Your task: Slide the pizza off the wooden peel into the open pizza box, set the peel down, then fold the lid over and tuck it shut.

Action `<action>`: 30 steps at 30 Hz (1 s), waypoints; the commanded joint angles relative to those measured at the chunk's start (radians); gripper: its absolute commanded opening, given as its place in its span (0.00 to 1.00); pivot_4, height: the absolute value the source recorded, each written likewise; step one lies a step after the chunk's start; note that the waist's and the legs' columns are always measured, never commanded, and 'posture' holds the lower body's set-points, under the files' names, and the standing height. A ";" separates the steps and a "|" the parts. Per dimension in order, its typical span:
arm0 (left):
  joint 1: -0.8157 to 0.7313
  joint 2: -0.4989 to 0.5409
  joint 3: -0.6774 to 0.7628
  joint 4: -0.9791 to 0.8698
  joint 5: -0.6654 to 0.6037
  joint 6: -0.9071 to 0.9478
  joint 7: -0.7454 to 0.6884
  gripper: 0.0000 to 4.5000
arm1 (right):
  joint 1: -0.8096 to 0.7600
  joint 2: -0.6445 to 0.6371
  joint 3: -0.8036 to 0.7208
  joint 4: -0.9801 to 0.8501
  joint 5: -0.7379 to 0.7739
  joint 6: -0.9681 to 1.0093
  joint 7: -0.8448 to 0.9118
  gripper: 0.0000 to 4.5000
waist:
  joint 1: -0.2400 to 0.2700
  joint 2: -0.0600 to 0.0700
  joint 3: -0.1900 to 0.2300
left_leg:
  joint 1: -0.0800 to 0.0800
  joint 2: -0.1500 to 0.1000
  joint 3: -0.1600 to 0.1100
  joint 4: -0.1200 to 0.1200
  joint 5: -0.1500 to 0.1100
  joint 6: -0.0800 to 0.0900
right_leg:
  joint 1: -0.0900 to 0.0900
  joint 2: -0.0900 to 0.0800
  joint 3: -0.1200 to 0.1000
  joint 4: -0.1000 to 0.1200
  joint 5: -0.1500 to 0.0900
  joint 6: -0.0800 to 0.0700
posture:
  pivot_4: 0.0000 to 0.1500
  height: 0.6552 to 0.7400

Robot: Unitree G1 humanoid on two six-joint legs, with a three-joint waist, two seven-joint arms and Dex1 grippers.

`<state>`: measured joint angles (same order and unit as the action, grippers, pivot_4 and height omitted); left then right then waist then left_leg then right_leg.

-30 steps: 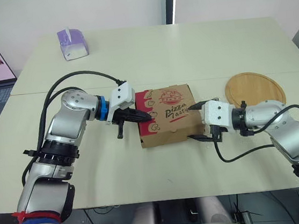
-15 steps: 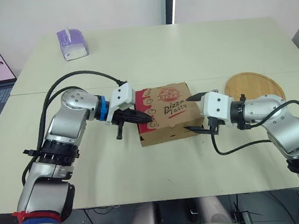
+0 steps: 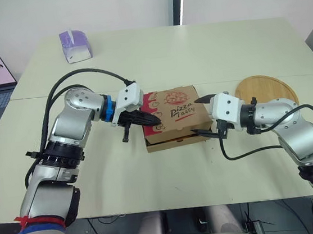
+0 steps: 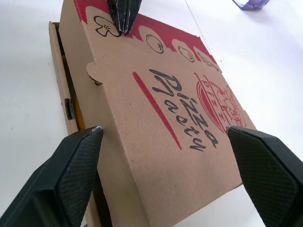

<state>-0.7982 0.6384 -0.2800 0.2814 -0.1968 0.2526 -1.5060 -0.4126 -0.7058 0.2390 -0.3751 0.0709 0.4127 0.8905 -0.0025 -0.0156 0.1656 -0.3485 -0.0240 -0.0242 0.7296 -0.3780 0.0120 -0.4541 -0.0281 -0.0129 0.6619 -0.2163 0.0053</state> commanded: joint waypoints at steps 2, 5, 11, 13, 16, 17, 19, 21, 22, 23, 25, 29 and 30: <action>0.031 0.006 -0.019 -0.036 0.015 -0.017 -0.014 0.00 | 0.014 -0.007 -0.002 0.000 -0.043 -0.026 -0.026 0.99 | 0.000 0.000 0.000 | 0.000 0.000 0.000 0.000 0.000 0.000 | 0.000 0.000 0.000 0.000 0.000 0.000 | 1.00 0.82; 0.042 0.009 -0.023 -0.035 0.024 -0.024 -0.012 0.00 | 0.032 -0.003 0.008 -0.002 -0.060 -0.034 -0.031 0.99 | 0.000 0.000 0.000 | 0.000 0.000 0.000 0.000 0.000 0.000 | 0.000 0.000 0.000 0.000 0.000 0.000 | 1.00 0.82; 0.058 0.010 -0.028 -0.032 0.038 -0.038 -0.008 0.00 | 0.062 -0.004 -0.041 -0.033 -0.011 -0.024 -0.012 0.99 | 0.000 0.000 0.000 | 0.000 0.000 0.000 0.000 0.000 0.000 | 0.000 0.000 0.000 0.000 0.000 0.000 | 1.00 0.82; 0.056 0.005 -0.026 -0.025 0.040 -0.041 -0.003 0.00 | 0.069 0.002 -0.140 -0.083 0.137 0.083 0.023 0.99 | 0.001 0.000 0.000 | 0.000 0.000 0.000 0.000 0.000 0.000 | 0.000 0.000 0.000 0.000 0.000 0.000 | 1.00 0.82; 0.052 -0.007 -0.021 -0.017 0.040 -0.046 0.005 0.00 | 0.058 0.021 -0.222 -0.093 0.236 0.175 0.004 0.99 | 0.001 0.000 0.000 | 0.000 0.000 0.000 0.000 0.000 0.000 | 0.000 0.000 0.000 0.000 0.000 0.000 | 1.00 0.82; 0.052 -0.013 -0.020 -0.014 0.040 -0.049 0.010 0.00 | 0.057 0.023 -0.213 -0.076 0.221 0.168 -0.009 0.99 | 0.002 0.000 0.000 | 0.000 0.000 0.000 0.000 0.000 0.000 | 0.000 0.000 0.000 0.000 0.000 0.000 | 1.00 0.82; 0.054 -0.025 -0.018 -0.010 0.039 -0.053 0.022 0.00 | 0.064 0.015 -0.175 -0.048 0.174 0.133 -0.021 0.91 | 0.002 0.000 0.000 | 0.000 0.000 -0.001 0.000 0.000 0.000 | 0.001 0.000 0.000 0.000 0.000 0.000 | 1.00 0.82; 0.066 -0.035 -0.017 -0.006 0.041 -0.069 0.035 0.00 | 0.067 0.047 -0.129 -0.029 0.155 0.136 -0.048 0.79 | 0.001 0.000 0.000 | 0.000 0.000 0.000 0.000 0.000 0.000 | 0.001 0.000 0.000 0.000 0.000 0.000 | 1.00 0.82; 0.073 -0.037 -0.014 -0.007 0.041 -0.073 0.040 0.00 | 0.071 0.053 -0.103 -0.022 0.137 0.129 -0.056 0.71 | 0.001 0.000 0.000 | 0.000 0.000 0.000 0.000 0.000 0.000 | 0.001 0.000 0.000 0.000 0.000 0.000 | 1.00 0.82; 0.080 -0.038 -0.011 -0.009 0.037 -0.072 0.044 0.00 | 0.077 0.055 -0.081 -0.016 0.121 0.122 -0.060 0.64 | 0.000 0.000 0.000 | 0.000 0.000 0.000 0.000 0.000 0.000 | 0.001 0.000 0.000 0.000 0.000 0.000 | 1.00 0.82; 0.096 -0.035 -0.003 -0.014 0.028 -0.063 0.051 0.00 | 0.095 0.050 -0.055 -0.011 0.097 0.114 -0.065 0.48 | 0.000 0.000 0.000 | 0.000 0.000 0.000 0.000 0.000 0.000 | 0.000 0.000 0.000 0.000 0.000 0.000 | 1.00 0.82; 0.135 -0.028 0.040 -0.036 -0.005 -0.049 0.080 0.00 | 0.123 0.048 -0.035 -0.022 0.072 0.114 -0.081 0.17 | 0.000 0.000 0.000 | 0.000 0.000 0.000 0.000 0.000 0.000 | 0.000 0.000 0.000 0.000 0.000 0.000 | 1.00 0.82; 0.143 -0.027 0.054 -0.047 -0.016 -0.040 0.091 0.00 | 0.127 0.049 -0.034 -0.026 0.068 0.116 -0.088 0.10 | 0.000 0.000 0.000 | 0.001 0.000 0.000 0.000 0.000 0.000 | 0.000 0.000 0.000 0.000 0.000 0.000 | 1.00 0.82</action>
<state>-0.6630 0.6013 -0.2650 0.2740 -0.1897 0.1975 -1.4337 -0.2911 -0.6513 0.2111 -0.3747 0.1533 0.5352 0.8204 -0.0021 -0.0156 0.1656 -0.3479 -0.0240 -0.0241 0.7296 -0.3780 0.0120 -0.4540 -0.0282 -0.0126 0.6623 -0.2163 0.0053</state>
